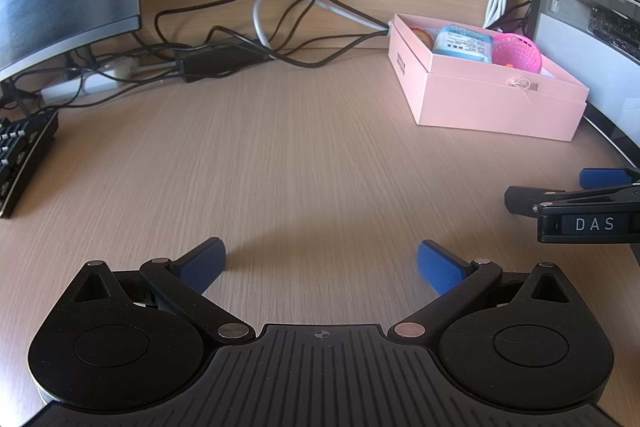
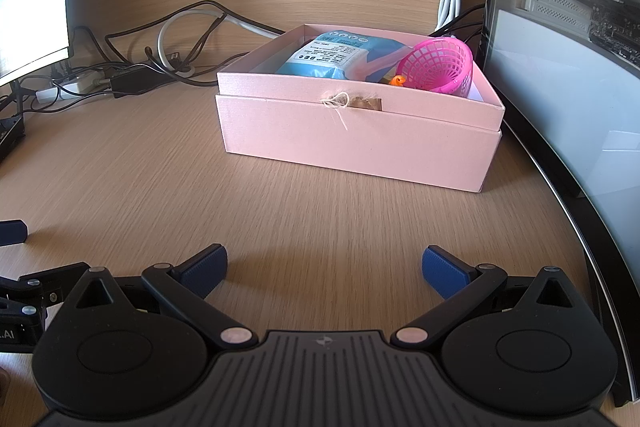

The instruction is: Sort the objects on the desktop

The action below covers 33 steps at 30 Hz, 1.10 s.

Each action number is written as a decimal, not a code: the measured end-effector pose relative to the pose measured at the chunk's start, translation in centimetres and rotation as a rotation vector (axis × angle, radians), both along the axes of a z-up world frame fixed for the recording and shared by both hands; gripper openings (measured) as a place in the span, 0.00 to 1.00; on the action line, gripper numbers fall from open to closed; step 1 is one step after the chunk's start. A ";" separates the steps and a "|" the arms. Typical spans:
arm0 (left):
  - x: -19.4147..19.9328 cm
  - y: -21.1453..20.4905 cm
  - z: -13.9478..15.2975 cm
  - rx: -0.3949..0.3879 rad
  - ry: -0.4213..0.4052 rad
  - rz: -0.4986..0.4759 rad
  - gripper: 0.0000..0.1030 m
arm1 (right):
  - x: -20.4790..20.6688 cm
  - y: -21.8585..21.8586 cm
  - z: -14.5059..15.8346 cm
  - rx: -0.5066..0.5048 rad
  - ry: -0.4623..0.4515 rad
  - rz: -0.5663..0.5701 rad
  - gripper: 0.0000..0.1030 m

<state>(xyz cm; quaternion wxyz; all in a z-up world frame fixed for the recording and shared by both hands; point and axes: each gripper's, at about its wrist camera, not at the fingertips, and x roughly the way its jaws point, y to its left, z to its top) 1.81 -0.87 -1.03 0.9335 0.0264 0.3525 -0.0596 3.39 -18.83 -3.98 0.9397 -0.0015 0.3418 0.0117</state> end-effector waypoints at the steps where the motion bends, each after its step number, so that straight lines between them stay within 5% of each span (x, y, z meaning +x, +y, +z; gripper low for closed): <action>1: 0.0 0.0 0.0 0.000 0.000 0.000 1.00 | 0.0 0.0 0.0 0.000 0.000 0.000 1.00; 33: 0.1 0.1 0.0 0.001 0.008 -0.007 1.00 | 0.1 0.0 0.1 0.000 0.000 0.000 1.00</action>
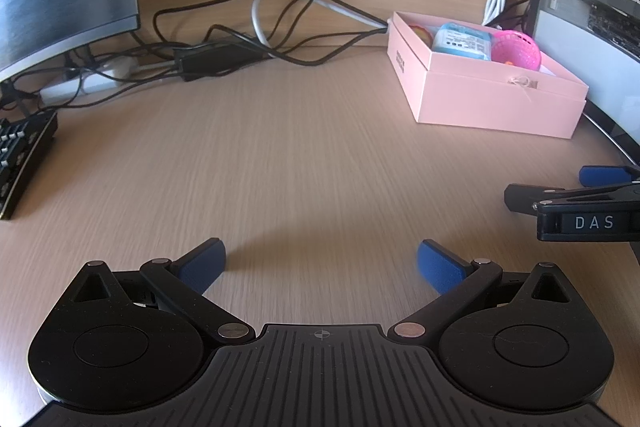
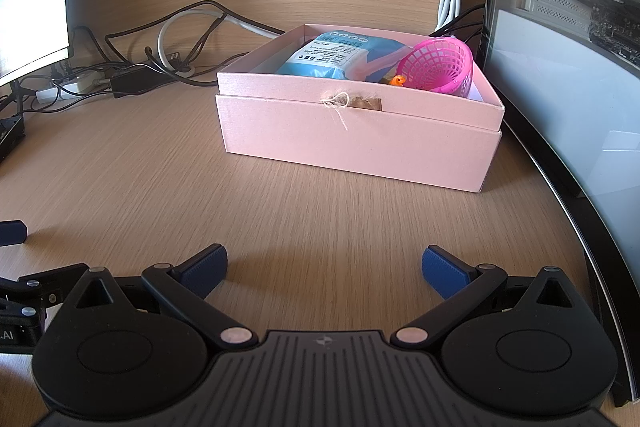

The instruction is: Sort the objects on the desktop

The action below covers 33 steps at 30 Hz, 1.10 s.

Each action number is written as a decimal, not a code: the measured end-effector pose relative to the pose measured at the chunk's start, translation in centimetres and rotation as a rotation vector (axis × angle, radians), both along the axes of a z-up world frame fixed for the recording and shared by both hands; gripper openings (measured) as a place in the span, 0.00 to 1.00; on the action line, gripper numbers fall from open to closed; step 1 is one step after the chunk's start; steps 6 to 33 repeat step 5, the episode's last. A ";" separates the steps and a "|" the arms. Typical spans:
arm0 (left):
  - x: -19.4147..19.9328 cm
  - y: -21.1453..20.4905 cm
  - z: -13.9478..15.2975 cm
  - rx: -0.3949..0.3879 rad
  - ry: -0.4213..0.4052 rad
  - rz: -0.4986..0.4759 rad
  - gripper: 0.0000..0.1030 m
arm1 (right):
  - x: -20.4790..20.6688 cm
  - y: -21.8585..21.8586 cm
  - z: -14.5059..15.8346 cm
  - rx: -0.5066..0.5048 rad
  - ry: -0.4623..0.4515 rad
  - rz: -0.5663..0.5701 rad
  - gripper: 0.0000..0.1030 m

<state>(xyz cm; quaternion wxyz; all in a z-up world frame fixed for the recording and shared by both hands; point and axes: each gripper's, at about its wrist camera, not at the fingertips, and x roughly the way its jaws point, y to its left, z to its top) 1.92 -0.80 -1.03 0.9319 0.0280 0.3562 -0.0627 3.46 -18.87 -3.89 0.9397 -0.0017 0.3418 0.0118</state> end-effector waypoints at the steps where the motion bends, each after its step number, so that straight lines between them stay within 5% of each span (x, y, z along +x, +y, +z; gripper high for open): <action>1: 0.0 0.0 0.0 0.001 0.000 0.000 1.00 | 0.0 0.0 0.0 0.000 0.000 0.000 1.00; 33: 0.0 0.0 0.0 -0.001 -0.001 0.001 1.00 | 0.0 0.0 0.0 0.000 0.000 0.000 1.00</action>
